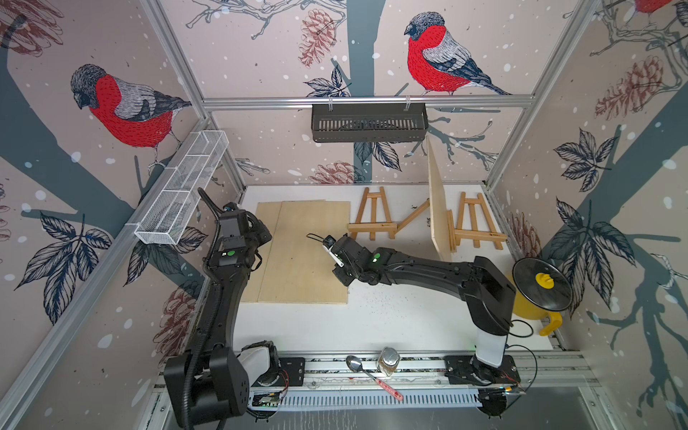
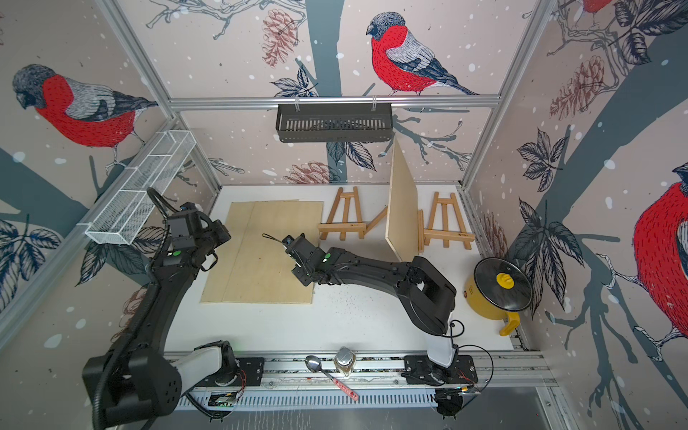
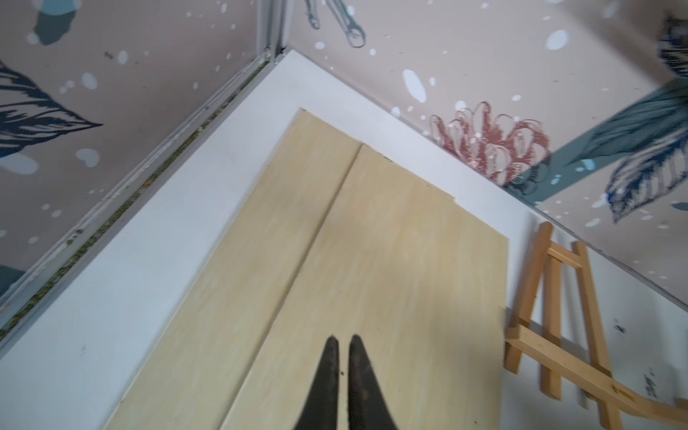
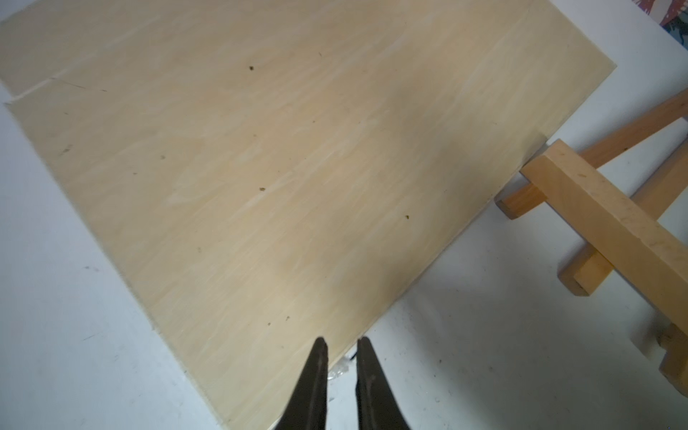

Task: Disassemble the easel
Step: Adjust the drawing board.

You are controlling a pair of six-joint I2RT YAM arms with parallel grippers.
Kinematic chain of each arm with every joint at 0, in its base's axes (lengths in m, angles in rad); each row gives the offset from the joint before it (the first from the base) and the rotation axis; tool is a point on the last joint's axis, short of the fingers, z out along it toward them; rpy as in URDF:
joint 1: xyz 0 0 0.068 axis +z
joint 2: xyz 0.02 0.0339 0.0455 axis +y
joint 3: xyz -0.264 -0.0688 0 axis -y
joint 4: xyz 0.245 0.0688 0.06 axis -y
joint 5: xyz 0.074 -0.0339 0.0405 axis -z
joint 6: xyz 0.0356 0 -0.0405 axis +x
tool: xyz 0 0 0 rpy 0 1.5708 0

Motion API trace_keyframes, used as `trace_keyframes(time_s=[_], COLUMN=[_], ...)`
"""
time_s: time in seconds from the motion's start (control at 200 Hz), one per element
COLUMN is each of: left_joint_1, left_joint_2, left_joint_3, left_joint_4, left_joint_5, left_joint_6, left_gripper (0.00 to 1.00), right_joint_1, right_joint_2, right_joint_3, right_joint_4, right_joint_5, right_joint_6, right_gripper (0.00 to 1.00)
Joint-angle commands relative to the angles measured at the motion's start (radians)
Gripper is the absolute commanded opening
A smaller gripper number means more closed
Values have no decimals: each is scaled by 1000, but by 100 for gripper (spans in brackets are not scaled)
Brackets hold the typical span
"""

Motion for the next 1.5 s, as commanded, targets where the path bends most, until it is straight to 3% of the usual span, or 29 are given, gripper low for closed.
trace_keyframes(time_s=[0.0,0.205,0.49,0.725,0.925,1.141,1.496], left_joint_1=[29,47,51,52,72,114,153], left_joint_2=[72,271,552,675,795,904,1026], left_joint_3=[35,162,331,363,491,625,685], left_joint_4=[73,46,-81,-70,-127,-190,-197], left_joint_5=[6,-133,-168,-315,-399,-335,-159], left_joint_6=[18,58,74,111,159,183,172], left_gripper=[0,0,0,0,0,0,0], right_joint_1=[-27,-76,-131,-150,-163,-181,-184], right_joint_2=[51,149,221,269,293,327,420], right_joint_3=[38,109,162,198,226,249,357], right_joint_4=[-23,-57,-76,-83,-89,-96,-134], right_joint_5=[47,47,42,13,7,-10,-30], right_joint_6=[12,2,1,0,-4,-10,-22], right_gripper=[18,18,18,18,18,18,18])
